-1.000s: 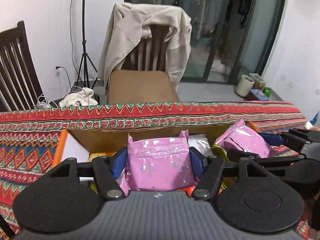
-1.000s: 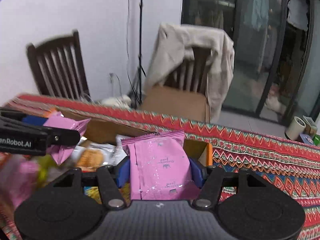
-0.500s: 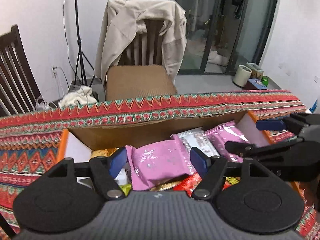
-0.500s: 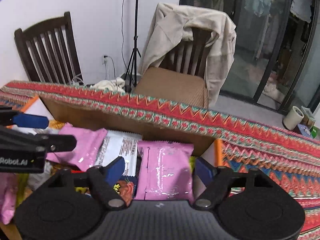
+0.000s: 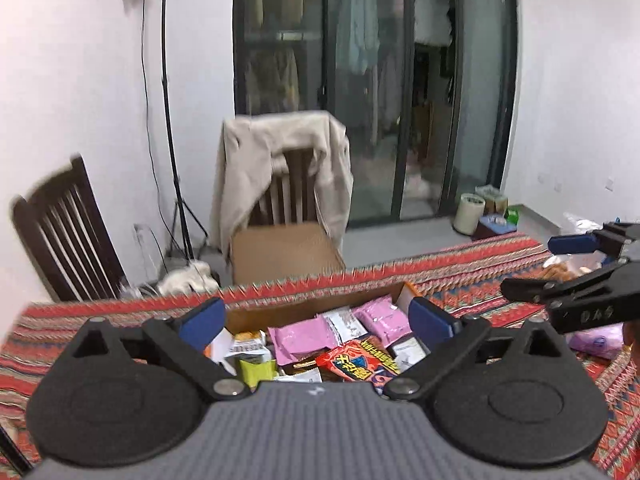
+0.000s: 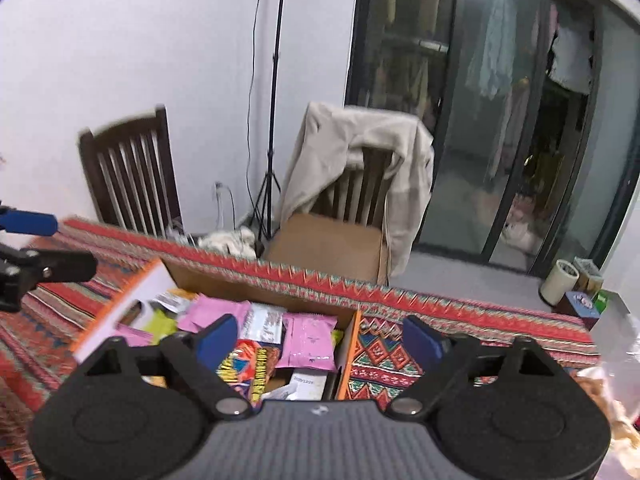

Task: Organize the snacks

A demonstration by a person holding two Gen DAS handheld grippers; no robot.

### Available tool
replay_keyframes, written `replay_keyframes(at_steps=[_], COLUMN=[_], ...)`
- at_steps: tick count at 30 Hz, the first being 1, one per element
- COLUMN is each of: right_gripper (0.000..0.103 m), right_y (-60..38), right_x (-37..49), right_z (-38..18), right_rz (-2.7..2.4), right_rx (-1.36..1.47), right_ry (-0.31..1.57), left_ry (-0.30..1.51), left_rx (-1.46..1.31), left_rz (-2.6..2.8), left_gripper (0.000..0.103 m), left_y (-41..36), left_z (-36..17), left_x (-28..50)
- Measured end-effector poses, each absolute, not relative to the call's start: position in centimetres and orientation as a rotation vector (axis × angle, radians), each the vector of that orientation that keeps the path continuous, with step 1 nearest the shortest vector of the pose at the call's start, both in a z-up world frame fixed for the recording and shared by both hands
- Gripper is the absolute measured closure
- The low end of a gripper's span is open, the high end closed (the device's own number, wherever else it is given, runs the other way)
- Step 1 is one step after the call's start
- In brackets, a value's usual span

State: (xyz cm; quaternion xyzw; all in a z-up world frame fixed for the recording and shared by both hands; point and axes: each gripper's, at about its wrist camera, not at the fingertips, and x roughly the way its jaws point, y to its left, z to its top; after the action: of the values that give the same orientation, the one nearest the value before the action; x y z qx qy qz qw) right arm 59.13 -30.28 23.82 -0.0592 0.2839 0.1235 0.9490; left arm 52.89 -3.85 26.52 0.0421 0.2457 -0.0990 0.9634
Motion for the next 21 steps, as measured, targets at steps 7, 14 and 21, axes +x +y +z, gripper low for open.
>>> replay_keyframes(at_steps=[7,14,21], right_gripper=[0.0,0.0,0.0], right_y=[-33.4,-34.9,-35.1], right_x=[47.9,36.4,26.9], right_z=[29.3,29.1,25.7], right_rz=[0.275,0.313,0.332], right_rx=[-0.083,-0.078,-0.086], right_ry=[0.472,0.404,0.366], left_ry=[0.389,0.349,0.324], left_rx=[0.106,0.084,0.045], left_rz=[-0.186,-0.15,-0.147], left_gripper=[0.0,0.0,0.0], left_y=[-4.2,-4.2,-2.3], left_z=[29.7,27.9,24.3], left_x=[40.5,30.2,22.1])
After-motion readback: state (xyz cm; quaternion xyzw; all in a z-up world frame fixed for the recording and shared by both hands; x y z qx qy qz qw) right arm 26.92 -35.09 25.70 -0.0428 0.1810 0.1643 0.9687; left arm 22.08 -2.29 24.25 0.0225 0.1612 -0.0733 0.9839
